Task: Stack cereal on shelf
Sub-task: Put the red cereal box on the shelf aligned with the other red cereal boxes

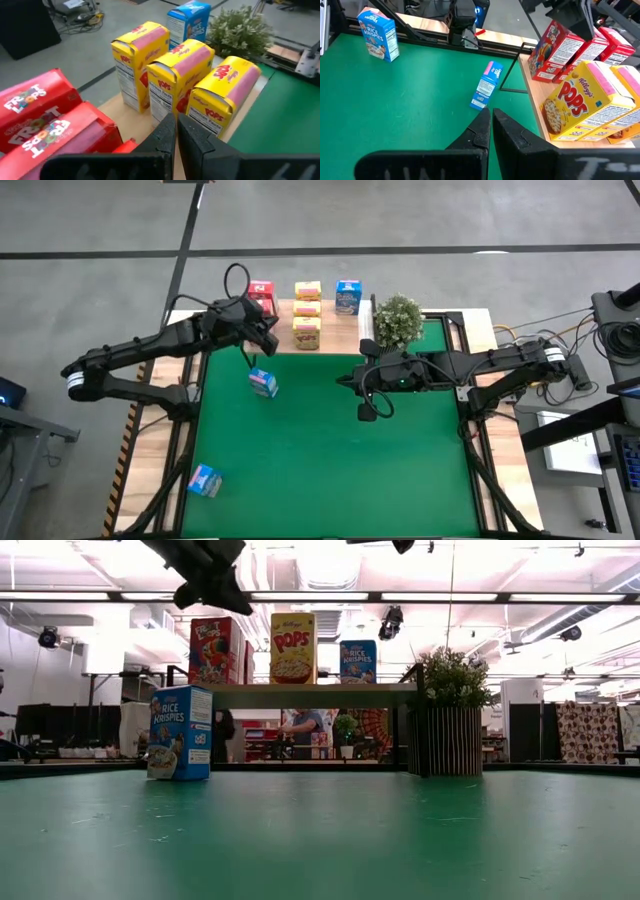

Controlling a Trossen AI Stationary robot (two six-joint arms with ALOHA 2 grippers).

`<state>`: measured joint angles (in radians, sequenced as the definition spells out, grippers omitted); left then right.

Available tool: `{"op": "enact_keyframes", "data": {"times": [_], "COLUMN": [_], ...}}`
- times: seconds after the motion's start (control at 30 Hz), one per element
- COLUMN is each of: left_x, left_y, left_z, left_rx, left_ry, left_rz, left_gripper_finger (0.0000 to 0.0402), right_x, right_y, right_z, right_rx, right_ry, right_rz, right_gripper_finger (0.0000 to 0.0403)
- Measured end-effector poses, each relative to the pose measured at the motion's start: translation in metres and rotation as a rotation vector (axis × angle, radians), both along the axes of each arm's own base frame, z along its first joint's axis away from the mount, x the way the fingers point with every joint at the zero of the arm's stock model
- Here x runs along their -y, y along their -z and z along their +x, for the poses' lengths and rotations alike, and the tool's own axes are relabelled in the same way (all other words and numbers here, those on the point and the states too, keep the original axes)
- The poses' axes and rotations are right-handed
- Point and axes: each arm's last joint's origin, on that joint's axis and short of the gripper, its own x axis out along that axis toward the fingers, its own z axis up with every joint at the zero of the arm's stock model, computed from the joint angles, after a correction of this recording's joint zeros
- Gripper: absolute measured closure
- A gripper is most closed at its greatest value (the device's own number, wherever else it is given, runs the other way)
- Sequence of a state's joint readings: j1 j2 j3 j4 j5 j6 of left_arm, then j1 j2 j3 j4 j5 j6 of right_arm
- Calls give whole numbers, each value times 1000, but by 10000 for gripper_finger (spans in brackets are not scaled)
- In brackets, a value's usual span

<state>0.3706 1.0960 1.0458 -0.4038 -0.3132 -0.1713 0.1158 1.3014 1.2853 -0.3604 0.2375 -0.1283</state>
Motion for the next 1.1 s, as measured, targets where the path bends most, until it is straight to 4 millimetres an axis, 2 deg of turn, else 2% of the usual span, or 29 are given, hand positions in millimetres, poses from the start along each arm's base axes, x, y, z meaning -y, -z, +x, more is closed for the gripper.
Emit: {"op": "enact_keyframes", "data": {"times": [0.33, 1.1], "left_x": [-3, -2], "left_y": [3, 6], "left_z": [0, -3], "left_rx": [-37, -72], "left_ry": [-83, -129], "left_rz": [32, 11], "left_gripper_finger": [402, 402], "right_x": [0, 0], "right_y": [8, 12], "right_z": [0, 0], "right_rx": [-20, -27], "right_ry": [4, 7], "right_rz": [6, 11], "right_gripper_finger": [394, 394]}}
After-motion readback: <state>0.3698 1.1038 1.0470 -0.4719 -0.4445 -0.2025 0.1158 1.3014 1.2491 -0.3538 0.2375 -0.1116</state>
